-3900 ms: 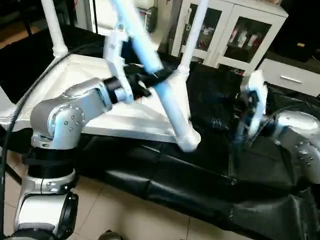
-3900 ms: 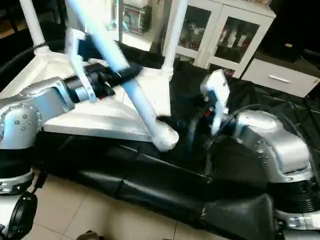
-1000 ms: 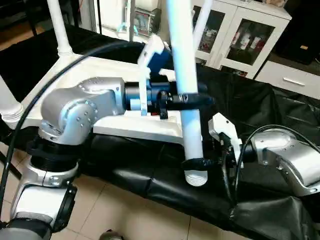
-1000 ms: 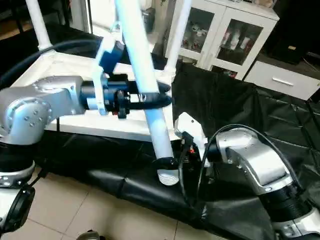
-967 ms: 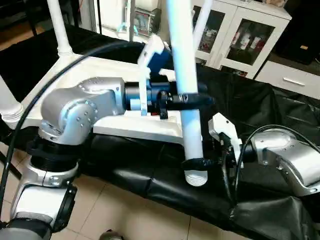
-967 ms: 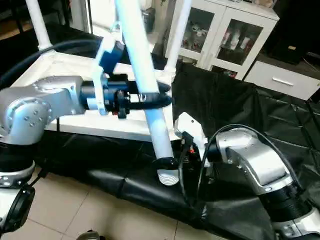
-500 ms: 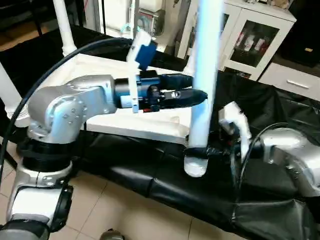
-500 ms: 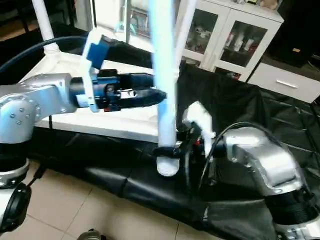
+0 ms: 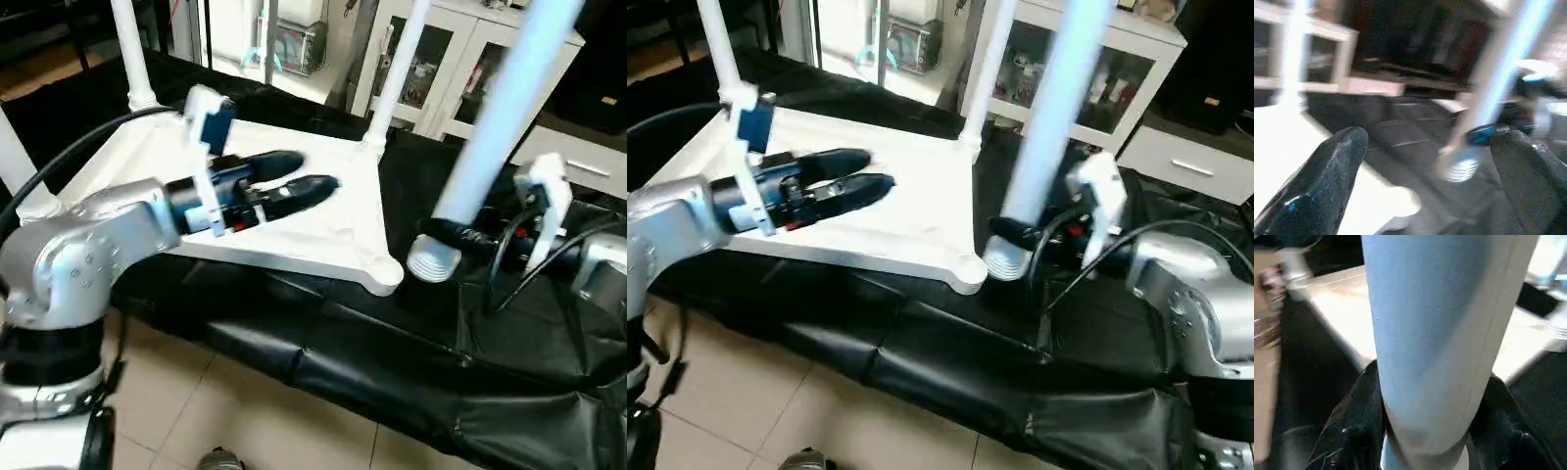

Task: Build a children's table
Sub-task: Pick table leg

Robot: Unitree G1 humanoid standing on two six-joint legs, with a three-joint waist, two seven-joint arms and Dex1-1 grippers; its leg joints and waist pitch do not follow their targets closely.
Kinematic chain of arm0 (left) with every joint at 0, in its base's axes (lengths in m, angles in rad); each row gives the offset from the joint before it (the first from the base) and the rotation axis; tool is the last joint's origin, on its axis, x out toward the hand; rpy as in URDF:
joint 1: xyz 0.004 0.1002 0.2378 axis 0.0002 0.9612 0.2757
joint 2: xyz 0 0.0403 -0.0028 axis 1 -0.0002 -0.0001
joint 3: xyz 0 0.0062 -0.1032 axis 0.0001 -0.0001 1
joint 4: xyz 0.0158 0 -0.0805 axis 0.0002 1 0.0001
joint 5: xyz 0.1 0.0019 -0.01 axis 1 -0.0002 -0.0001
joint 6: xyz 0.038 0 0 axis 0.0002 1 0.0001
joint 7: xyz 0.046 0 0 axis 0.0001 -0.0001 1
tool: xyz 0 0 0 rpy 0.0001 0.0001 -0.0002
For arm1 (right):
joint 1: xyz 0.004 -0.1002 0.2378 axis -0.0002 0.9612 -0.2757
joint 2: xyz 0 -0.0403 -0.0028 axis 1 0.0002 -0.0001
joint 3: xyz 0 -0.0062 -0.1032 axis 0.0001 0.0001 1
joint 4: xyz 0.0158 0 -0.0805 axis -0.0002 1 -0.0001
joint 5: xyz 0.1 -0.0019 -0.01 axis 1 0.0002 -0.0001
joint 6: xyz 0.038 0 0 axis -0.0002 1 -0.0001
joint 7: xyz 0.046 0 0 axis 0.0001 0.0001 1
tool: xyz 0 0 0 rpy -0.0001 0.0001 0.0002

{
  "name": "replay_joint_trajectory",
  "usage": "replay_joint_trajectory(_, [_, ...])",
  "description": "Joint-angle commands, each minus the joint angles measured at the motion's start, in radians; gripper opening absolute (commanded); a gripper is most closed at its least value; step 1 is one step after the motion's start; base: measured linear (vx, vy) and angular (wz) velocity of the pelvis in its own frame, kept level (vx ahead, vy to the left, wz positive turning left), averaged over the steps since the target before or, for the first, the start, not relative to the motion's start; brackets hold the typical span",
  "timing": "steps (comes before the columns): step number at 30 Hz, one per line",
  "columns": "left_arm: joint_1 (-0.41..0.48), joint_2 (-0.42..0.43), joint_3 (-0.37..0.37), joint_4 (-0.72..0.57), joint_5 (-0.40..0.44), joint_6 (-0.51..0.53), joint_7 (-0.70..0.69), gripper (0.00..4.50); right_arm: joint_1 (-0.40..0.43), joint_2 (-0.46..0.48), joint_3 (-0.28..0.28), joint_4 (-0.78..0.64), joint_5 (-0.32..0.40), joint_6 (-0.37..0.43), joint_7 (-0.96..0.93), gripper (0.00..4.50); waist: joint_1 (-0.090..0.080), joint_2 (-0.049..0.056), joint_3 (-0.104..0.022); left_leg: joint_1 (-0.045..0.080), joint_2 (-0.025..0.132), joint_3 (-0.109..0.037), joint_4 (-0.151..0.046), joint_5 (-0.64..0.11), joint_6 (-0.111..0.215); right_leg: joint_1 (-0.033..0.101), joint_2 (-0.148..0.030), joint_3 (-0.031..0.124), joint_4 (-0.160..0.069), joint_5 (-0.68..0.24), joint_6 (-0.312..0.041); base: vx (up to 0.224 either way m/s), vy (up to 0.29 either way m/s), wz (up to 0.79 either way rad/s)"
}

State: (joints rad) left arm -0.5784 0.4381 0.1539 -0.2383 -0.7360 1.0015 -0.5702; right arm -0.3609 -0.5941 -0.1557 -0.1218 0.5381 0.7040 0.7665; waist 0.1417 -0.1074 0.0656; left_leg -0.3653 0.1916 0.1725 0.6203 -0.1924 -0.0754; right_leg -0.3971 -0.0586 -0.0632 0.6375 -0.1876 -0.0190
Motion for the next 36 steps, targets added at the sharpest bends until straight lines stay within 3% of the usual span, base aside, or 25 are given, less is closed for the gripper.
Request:
replay_joint_trajectory(1, [0.012,-0.011,0.021,-0.011,0.054,-0.005,0.086,4.47,-0.004,0.007,-0.044,0.018,-0.030,0.016,-0.077,1.86,-0.005,0.022,-0.069,0.016,0.039,-0.015,-0.079,-0.167,-0.071,0.046,-0.080,0.047,-0.076,-0.205,-0.144,0.000,0.000,0.00])
replay_joint_trajectory(3, [0.039,-0.038,0.050,0.001,0.125,-0.014,0.212,4.47,0.002,0.046,-0.055,0.019,-0.063,0.018,-0.170,1.86,-0.005,0.030,-0.069,0.018,0.038,-0.016,-0.079,-0.173,-0.073,0.044,-0.078,0.048,-0.078,-0.227,-0.125,0.000,0.000,0.00])
replay_joint_trajectory(4, [0.039,-0.038,0.050,0.001,0.125,-0.014,0.212,4.47,0.002,0.046,-0.055,0.019,-0.063,0.018,-0.170,1.86,-0.007,0.028,-0.069,0.018,0.039,-0.017,-0.080,-0.174,-0.075,0.044,-0.078,0.047,-0.079,-0.223,-0.122,0.000,0.000,0.00])
replay_joint_trajectory(6, [0.114,-0.049,-0.010,0.004,0.331,-0.163,0.384,4.47,0.035,0.129,-0.044,-0.024,-0.109,-0.063,-0.286,1.86,-0.010,0.043,-0.067,0.017,0.039,-0.020,-0.083,-0.194,-0.074,0.043,-0.076,0.046,-0.083,-0.220,-0.103,0.000,0.000,0.00])
replay_joint_trajectory(7, [0.114,-0.049,-0.010,0.004,0.331,-0.163,0.384,4.47,0.035,0.129,-0.044,-0.024,-0.109,-0.063,-0.286,1.86,-0.010,0.038,-0.071,0.017,0.040,-0.020,-0.083,-0.191,-0.070,0.044,-0.078,0.047,-0.086,-0.219,-0.093,0.000,0.000,0.00])
replay_joint_trajectory(9, [0.164,-0.086,-0.034,-0.032,0.393,-0.247,0.439,4.47,0.080,0.174,-0.013,-0.069,-0.185,-0.195,-0.336,1.86,-0.011,0.041,-0.074,0.016,0.041,-0.020,-0.083,-0.180,-0.072,0.043,-0.079,0.047,-0.082,-0.202,-0.086,0.000,0.000,0.00])
replay_joint_trajectory(12, [0.211,-0.109,-0.085,-0.061,0.485,-0.357,0.492,4.47,0.126,0.220,-0.021,-0.094,-0.198,-0.157,-0.416,1.86,-0.012,0.057,-0.074,0.017,0.040,-0.020,-0.084,-0.176,-0.064,0.043,-0.073,0.048,-0.076,-0.149,-0.106,0.000,0.000,0.00])
replay_joint_trajectory(15, [0.252,-0.143,-0.092,-0.066,0.441,-0.336,0.464,4.47,0.156,0.267,-0.015,-0.103,-0.190,-0.142,-0.449,1.86,-0.017,0.062,-0.072,0.017,0.039,-0.018,-0.086,-0.193,-0.065,0.041,-0.073,0.050,-0.080,-0.152,-0.103,0.000,0.000,0.00])
replay_joint_trajectory(17, [0.281,-0.189,-0.096,-0.053,0.430,-0.350,0.477,4.47,0.182,0.292,-0.011,-0.098,-0.188,-0.175,-0.446,1.86,-0.021,0.059,-0.071,0.014,0.038,-0.018,-0.087,-0.217,-0.061,0.042,-0.074,0.050,-0.086,-0.185,-0.099,0.000,0.000,0.00])
replay_joint_trajectory(18, [0.297,-0.206,-0.140,-0.037,0.463,-0.380,0.495,4.47,0.206,0.340,-0.050,-0.106,-0.154,-0.173,-0.474,1.86,-0.025,0.059,-0.070,0.011,0.036,-0.018,-0.087,-0.228,-0.056,0.042,-0.074,0.051,-0.088,-0.210,-0.093,0.000,0.000,0.00])
replay_joint_trajectory(19, [0.303,-0.214,-0.172,-0.030,0.481,-0.406,0.494,4.47,0.228,0.359,-0.061,-0.123,-0.143,-0.175,-0.485,1.86,-0.027,0.061,-0.069,0.011,0.036,-0.017,-0.088,-0.230,-0.044,0.036,-0.074,0.053,-0.095,-0.223,-0.081,0.000,0.000,0.00])
replay_joint_trajectory(21, [0.304,-0.217,-0.188,-0.028,0.489,-0.420,0.491,4.47,0.241,0.366,-0.061,-0.135,-0.142,-0.176,-0.489,1.86,-0.030,0.064,-0.071,0.013,0.038,-0.020,-0.091,-0.245,-0.046,0.038,-0.073,0.051,-0.095,-0.242,-0.070,0.000,0.000,0.00])
replay_joint_trajectory(22, [0.322,-0.251,-0.207,-0.006,0.516,-0.478,0.503,4.47,0.290,0.346,0.000,-0.166,-0.187,-0.216,-0.471,1.86,-0.034,0.088,-0.070,0.010,0.037,-0.026,-0.093,-0.251,-0.055,0.040,-0.073,0.050,-0.089,-0.240,-0.073,0.000,0.000,0.00])
replay_joint_trajectory(23, [0.337,-0.278,-0.207,0.013,0.521,-0.518,0.511,4.47,0.311,0.337,0.037,-0.172,-0.219,-0.240,-0.469,1.86,-0.038,0.071,-0.065,0.007,0.038,-0.022,-0.092,-0.258,-0.049,0.041,-0.073,0.050,-0.106,-0.252,-0.058,0.000,0.000,0.00])
replay_joint_trajectory(25, [0.370,-0.324,-0.193,0.045,0.524,-0.587,0.523,4.47,0.337,0.333,0.092,-0.182,-0.281,-0.266,-0.486,1.86,-0.046,0.063,-0.064,0.002,0.034,-0.020,-0.092,-0.257,-0.039,0.045,-0.074,0.051,-0.108,-0.291,-0.047,0.000,0.000,0.00])
replay_joint_trajectory(26, [0.375,-0.328,-0.195,0.049,0.533,-0.595,0.527,4.47,0.338,0.337,0.094,-0.185,-0.284,-0.264,-0.490,1.86,-0.049,0.064,-0.064,0.001,0.033,-0.020,-0.093,-0.262,-0.034,0.044,-0.074,0.051,-0.111,-0.320,-0.043,0.000,0.000,0.00])
replay_joint_trajectory(27, [0.380,-0.322,-0.213,0.050,0.560,-0.592,0.539,4.47,0.336,0.347,0.079,-0.192,-0.267,-0.256,-0.490,1.86,-0.057,0.055,-0.067,0.000,0.032,-0.020,-0.090,-0.265,-0.027,0.043,-0.077,0.051,-0.112,-0.367,-0.029,0.000,0.000,0.00])
replay_joint_trajectory(30, [0.395,-0.312,-0.230,0.052,0.592,-0.615,0.557,4.47,0.322,0.375,0.057,-0.191,-0.251,-0.256,-0.496,1.86,-0.068,0.053,-0.065,0.004,0.034,-0.022,-0.089,-0.272,-0.011,0.031,-0.073,0.048,-0.116,-0.415,-0.001,0.000,0.000,0.00])
replay_joint_trajectory(31, [0.398,-0.309,-0.228,0.053,0.590,-0.620,0.555,4.47,0.314,0.379,0.059,-0.184,-0.252,-0.256,-0.499,1.86,-0.069,0.056,-0.065,0.005,0.034,-0.023,-0.089,-0.272,-0.012,0.030,-0.073,0.048,-0.116,-0.415,-0.003,0.000,0.000,0.00])
replay_joint_trajectory(32, [0.401,-0.302,-0.228,0.049,0.594,-0.620,0.556,4.47,0.297,0.384,0.054,-0.175,-0.240,-0.251,-0.496,1.86,-0.074,0.049,-0.065,0.005,0.035,-0.022,-0.090,-0.271,-0.011,0.029,-0.072,0.048,-0.117,-0.405,-0.005,0.000,0.000,0.00])
replay_joint_trajectory(33, [0.405,-0.295,-0.229,0.046,0.595,-0.610,0.551,4.47,0.280,0.385,0.048,-0.166,-0.218,-0.246,-0.489,1.86,-0.077,0.049,-0.064,0.006,0.035,-0.022,-0.090,-0.273,-0.011,0.027,-0.072,0.048,-0.114,-0.395,-0.011,0.000,0.000,0.00])
replay_joint_trajectory(35, [0.408,-0.289,-0.234,0.049,0.607,-0.614,0.541,4.47,0.272,0.379,0.047,-0.159,-0.203,-0.250,-0.476,1.86,-0.078,0.054,-0.066,0.004,0.036,-0.023,-0.091,-0.263,-0.012,0.029,-0.072,0.048,-0.111,-0.375,-0.016,0.000,0.000,0.00])
replay_joint_trajectory(36, [0.410,-0.280,-0.242,0.052,0.623,-0.625,0.528,4.47,0.267,0.371,0.048,-0.153,-0.195,-0.255,-0.463,1.86,-0.078,0.046,-0.066,0.004,0.037,-0.022,-0.091,-0.252,-0.007,0.029,-0.072,0.049,-0.109,-0.356,-0.017,0.000,0.000,0.00])
